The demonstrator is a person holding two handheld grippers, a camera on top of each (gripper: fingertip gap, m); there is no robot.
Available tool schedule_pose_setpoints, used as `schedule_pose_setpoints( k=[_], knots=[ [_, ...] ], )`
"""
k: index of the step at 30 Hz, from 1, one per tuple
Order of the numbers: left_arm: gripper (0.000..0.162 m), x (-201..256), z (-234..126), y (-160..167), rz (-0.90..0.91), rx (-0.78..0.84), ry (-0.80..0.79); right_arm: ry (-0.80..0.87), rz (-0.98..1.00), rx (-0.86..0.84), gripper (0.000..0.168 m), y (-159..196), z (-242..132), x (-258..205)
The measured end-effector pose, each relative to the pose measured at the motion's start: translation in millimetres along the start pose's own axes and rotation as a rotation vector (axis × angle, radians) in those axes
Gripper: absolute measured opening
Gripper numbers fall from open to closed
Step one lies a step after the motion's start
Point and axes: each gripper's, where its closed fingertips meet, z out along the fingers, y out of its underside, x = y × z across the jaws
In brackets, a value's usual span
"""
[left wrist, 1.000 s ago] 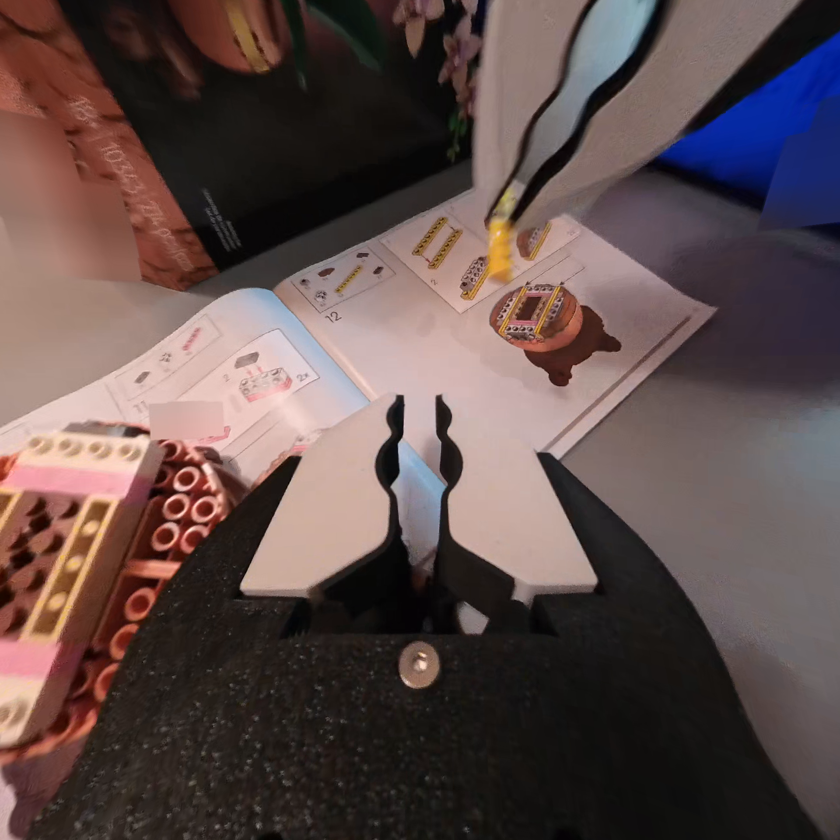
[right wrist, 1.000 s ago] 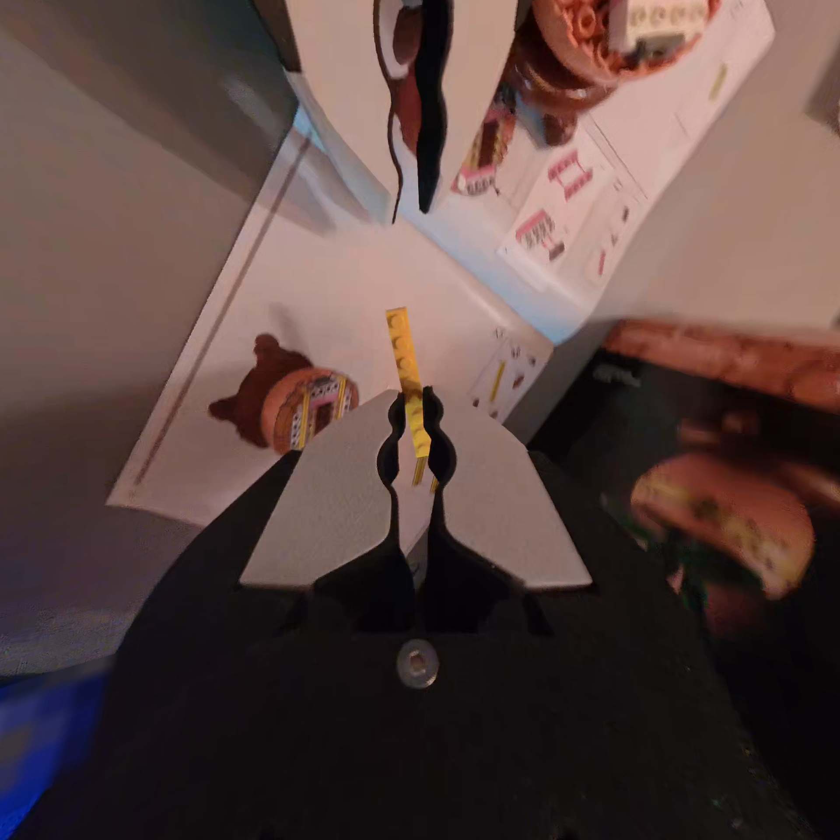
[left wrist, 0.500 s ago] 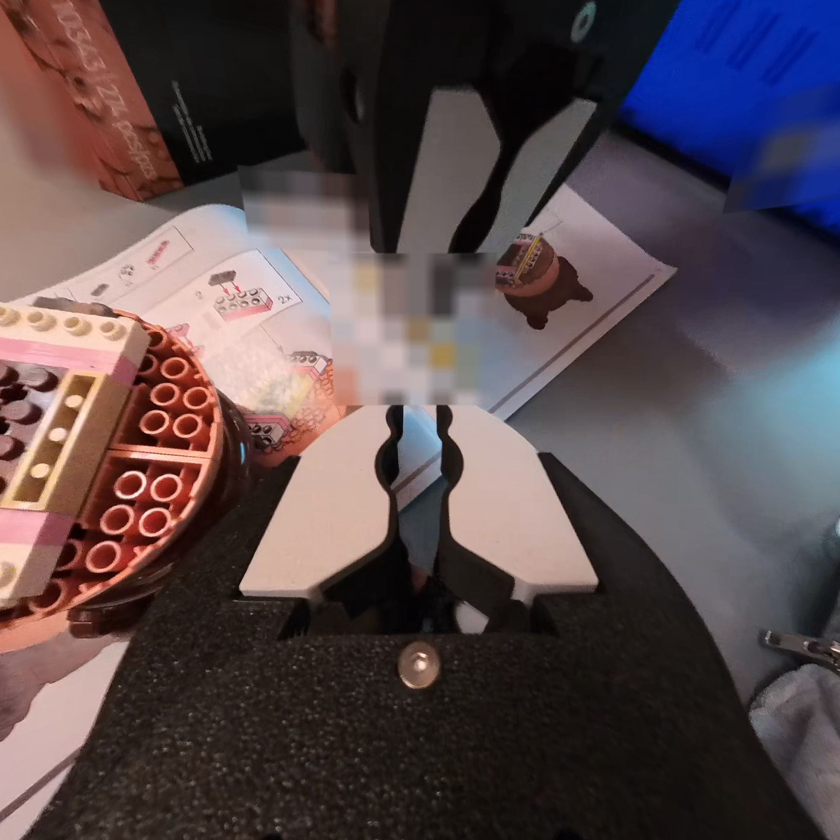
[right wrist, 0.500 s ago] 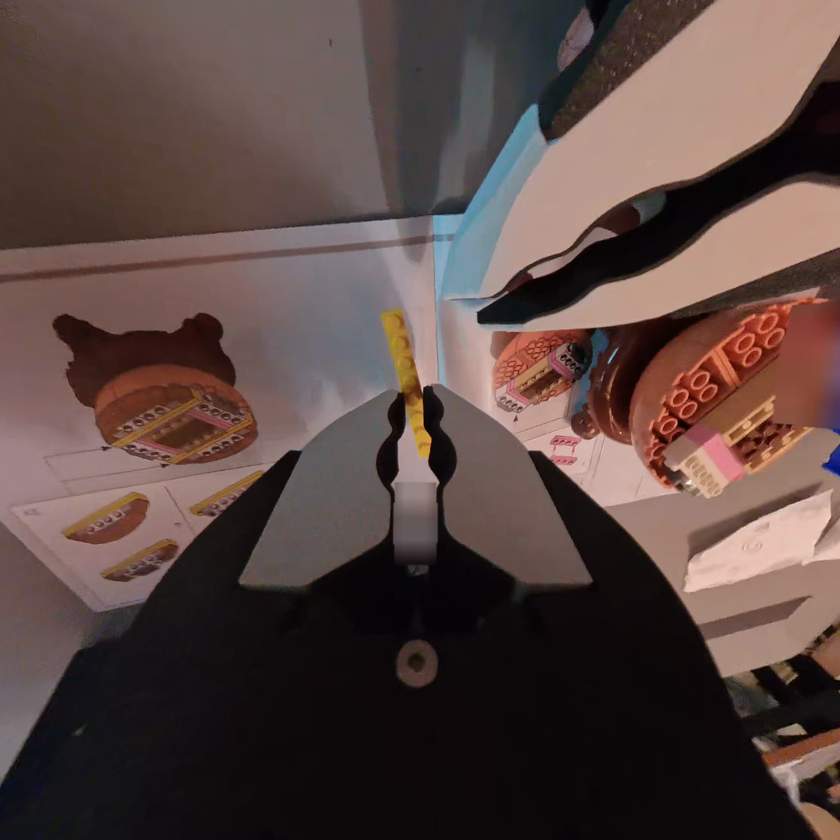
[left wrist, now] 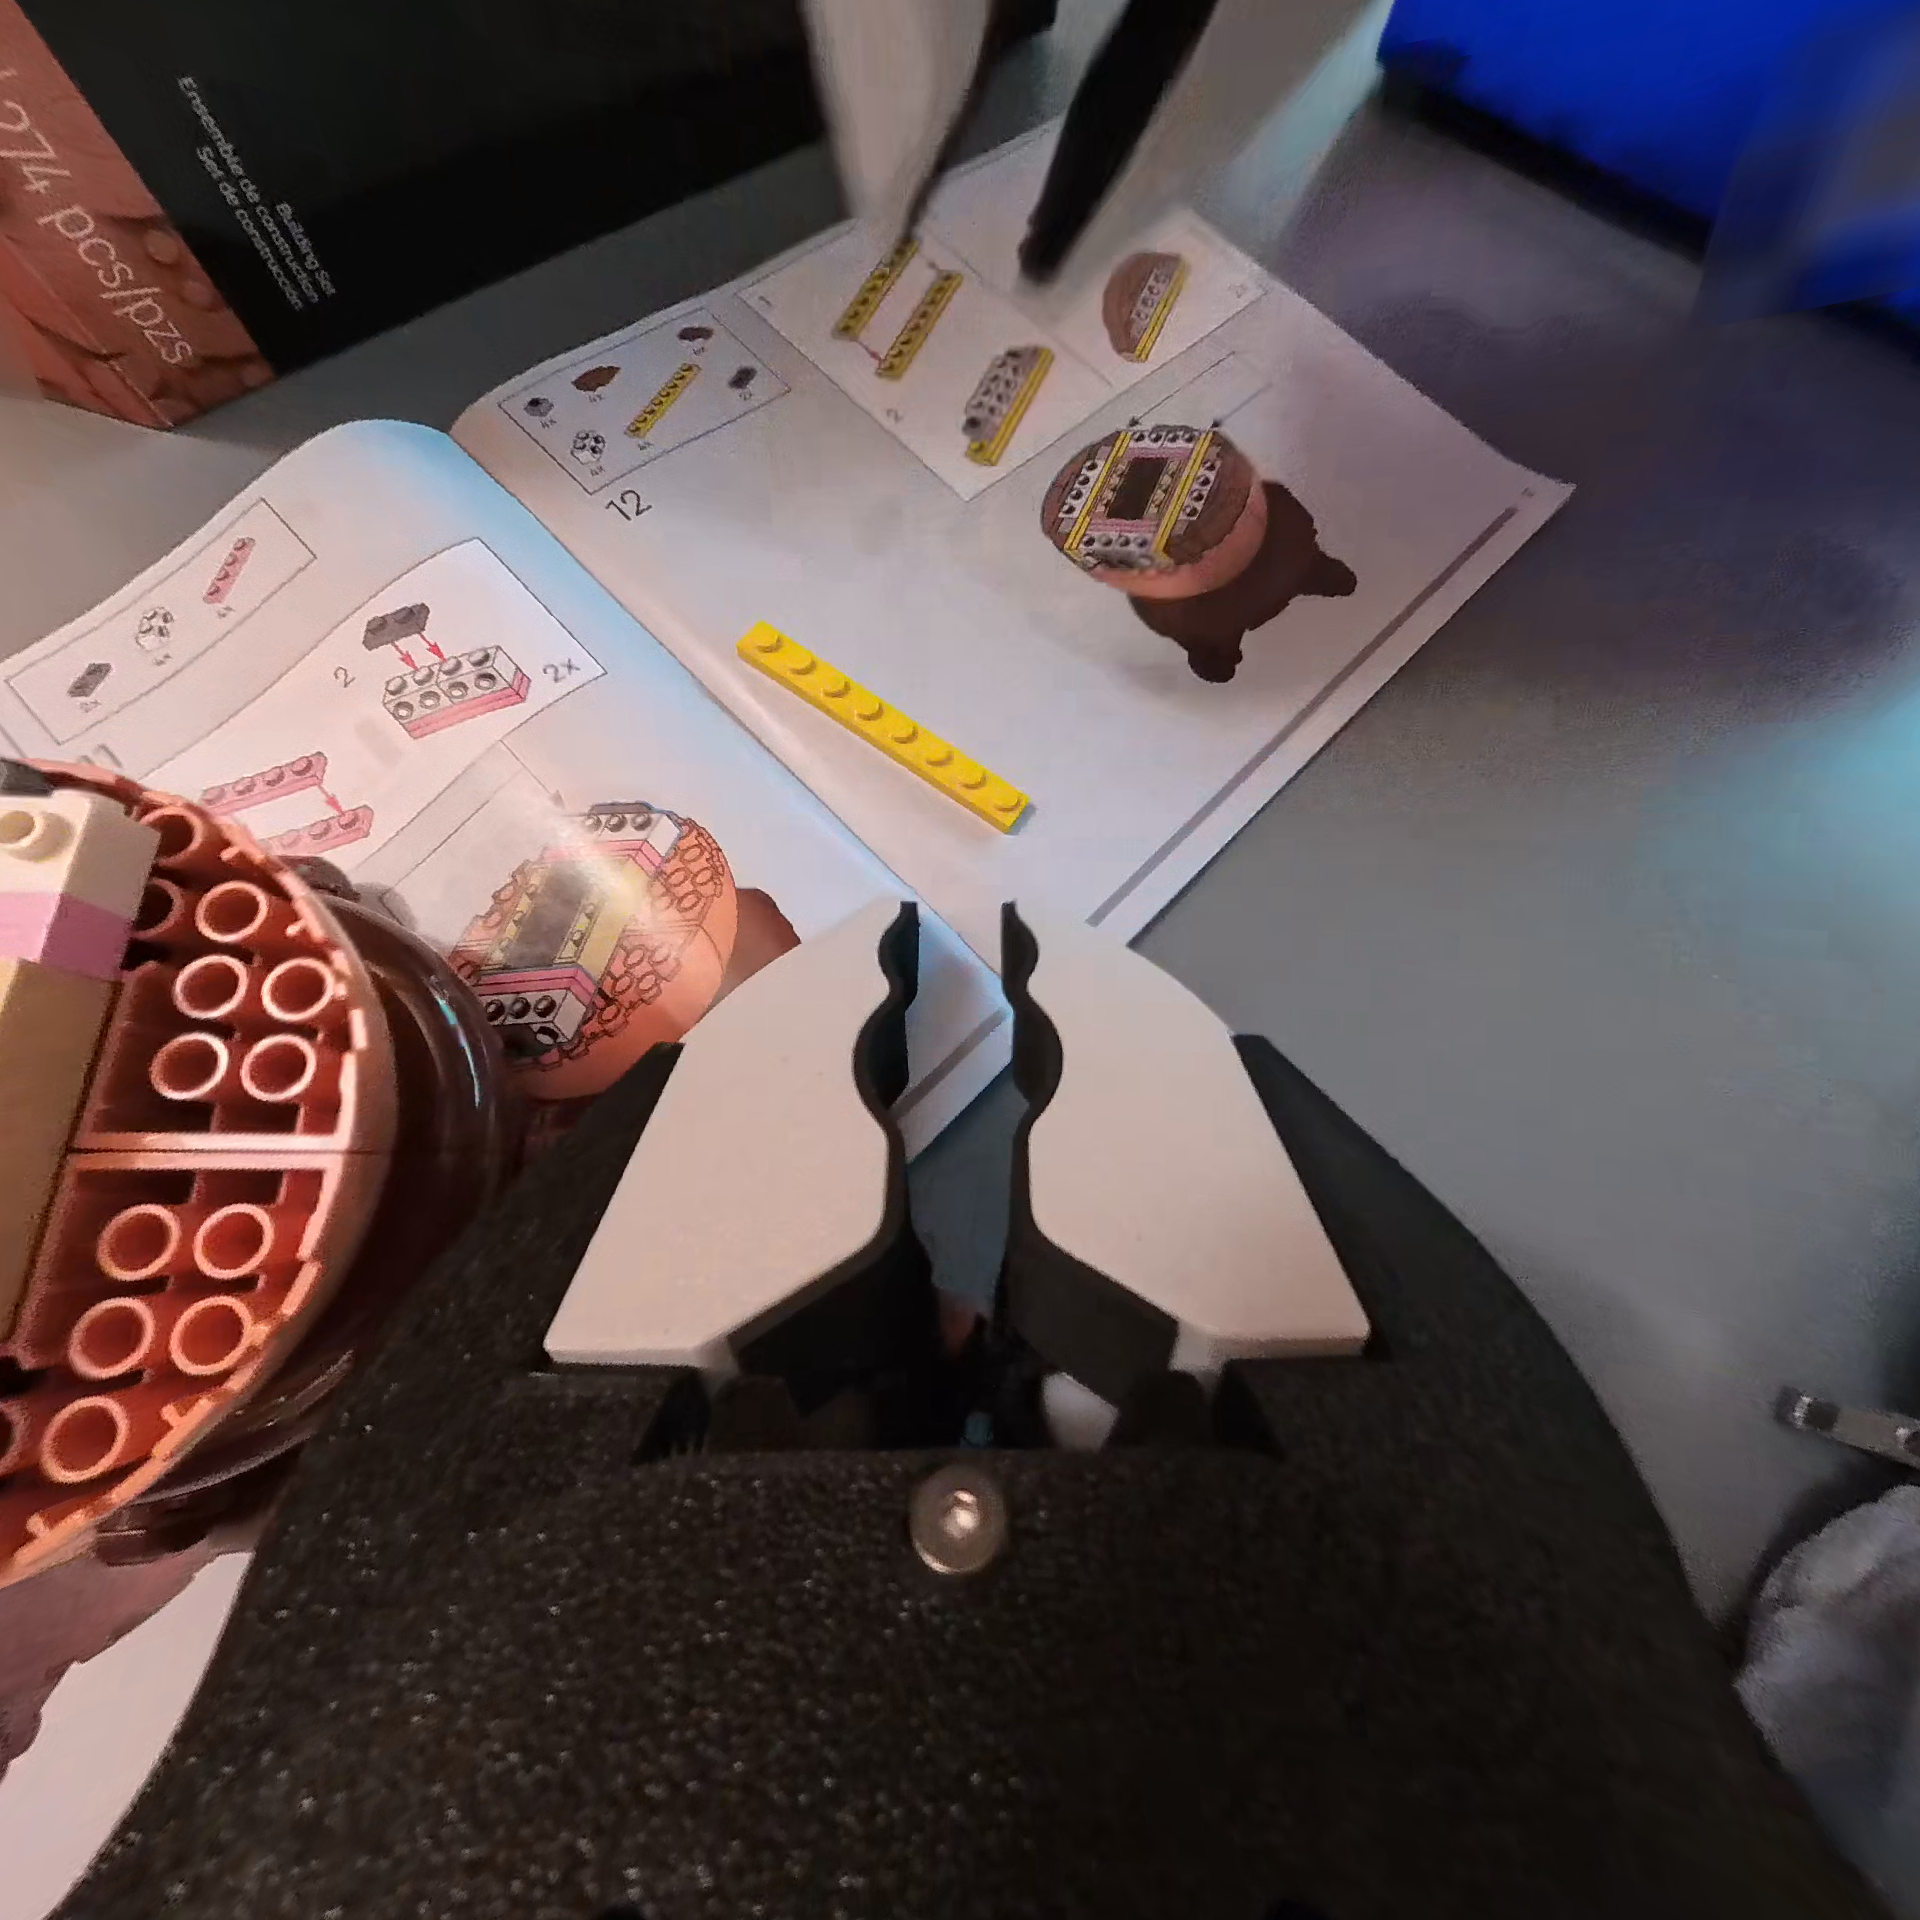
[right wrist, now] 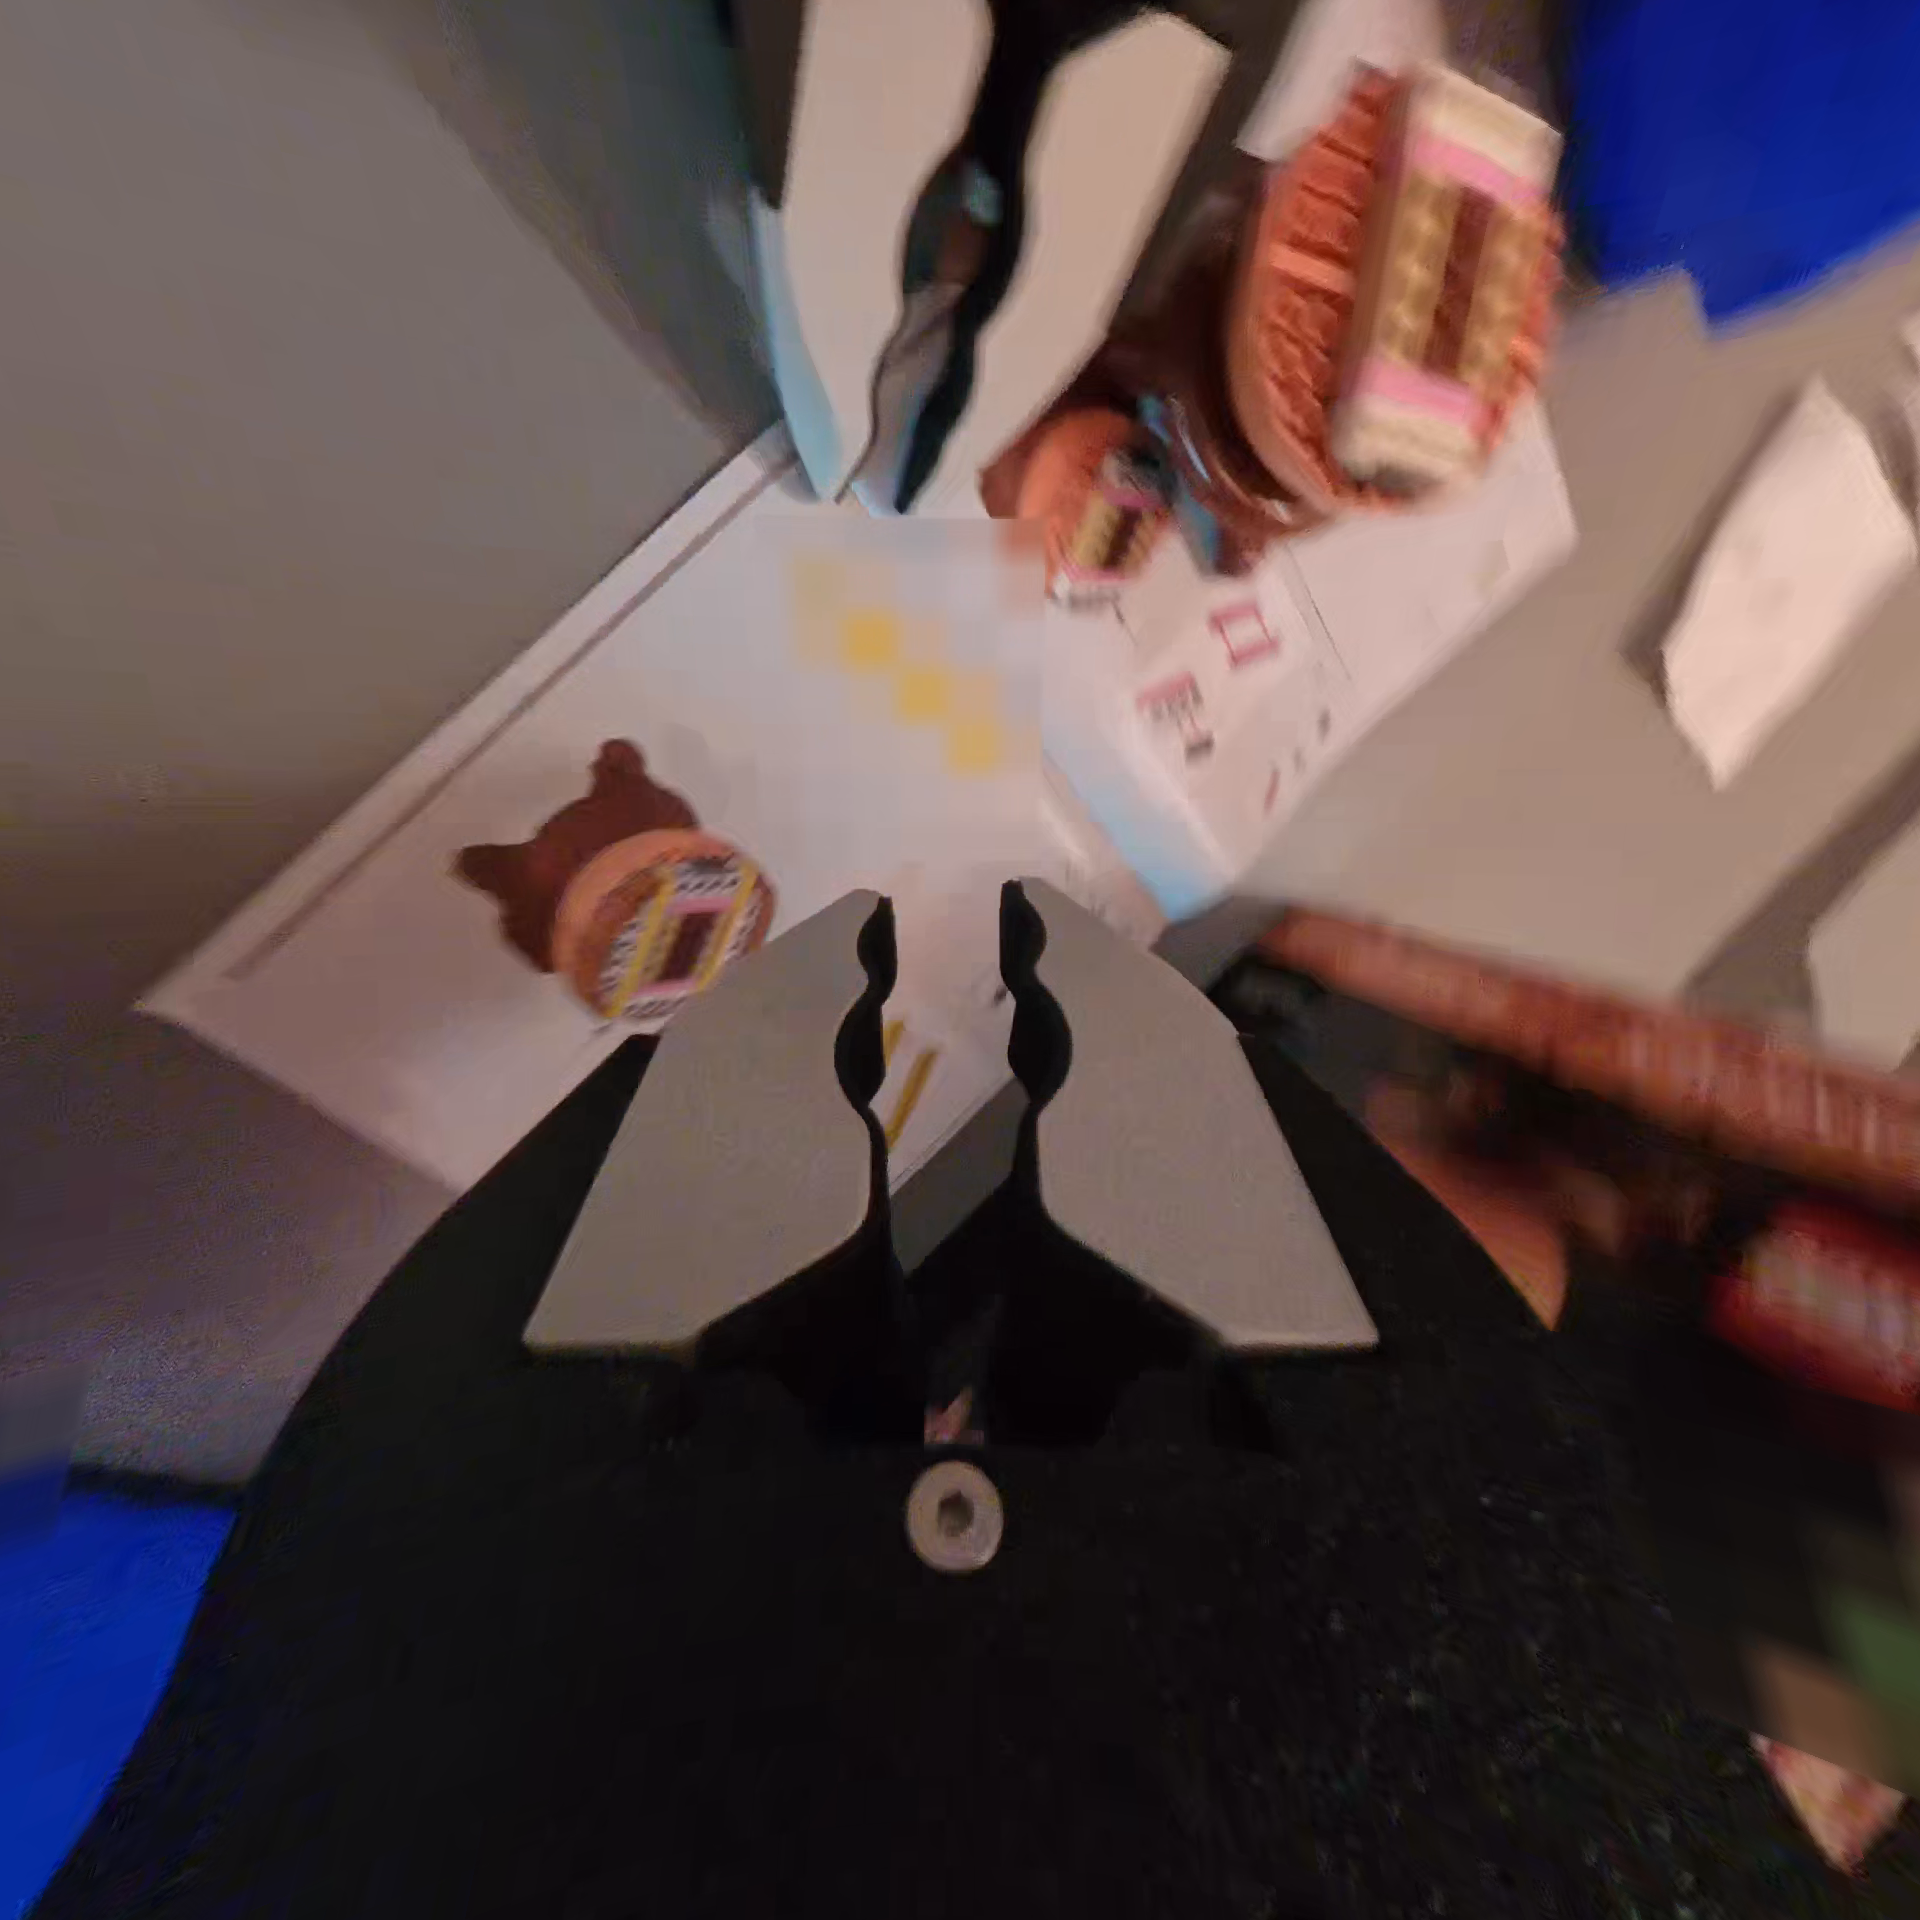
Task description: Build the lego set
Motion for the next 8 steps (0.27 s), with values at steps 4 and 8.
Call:
schedule_pose_setpoints(
  k=[4,8],
  knots=[
    [0.014,-0.2,2.1,2.5,0.029,-0.021,-0.025,0.100,0.419,0.020,0.029,45.1,-87.4,-38.4],
    [0.015,0.6,1.9,2.8,0.048,-0.022,-0.006,0.162,0.670,-0.023,0.030,89.6,-149.5,-103.1]
  ],
)
